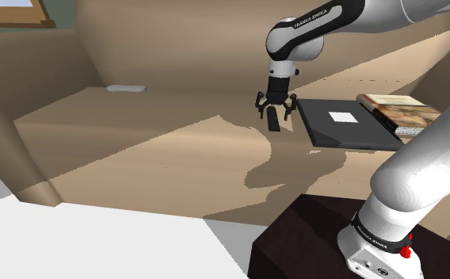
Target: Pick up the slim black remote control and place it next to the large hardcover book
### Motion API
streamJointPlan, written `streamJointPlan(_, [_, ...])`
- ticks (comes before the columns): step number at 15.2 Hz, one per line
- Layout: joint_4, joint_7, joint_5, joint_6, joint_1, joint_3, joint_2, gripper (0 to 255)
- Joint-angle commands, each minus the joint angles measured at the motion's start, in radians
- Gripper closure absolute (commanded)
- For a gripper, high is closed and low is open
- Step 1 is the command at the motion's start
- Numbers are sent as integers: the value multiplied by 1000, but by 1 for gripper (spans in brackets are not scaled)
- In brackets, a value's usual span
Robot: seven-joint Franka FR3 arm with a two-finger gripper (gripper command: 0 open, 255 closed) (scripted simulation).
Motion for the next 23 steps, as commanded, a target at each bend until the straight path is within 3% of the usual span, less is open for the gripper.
streamJointPlan(1, [0,0,0,1,0,0,0,0])
streamJointPlan(3, [0,0,0,0,0,0,0,0])
streamJointPlan(4, [0,0,0,0,0,0,0,255])
streamJointPlan(13, [0,0,0,1,0,0,0,255])
streamJointPlan(23, [103,16,-6,-134,-1,-3,-33,255])
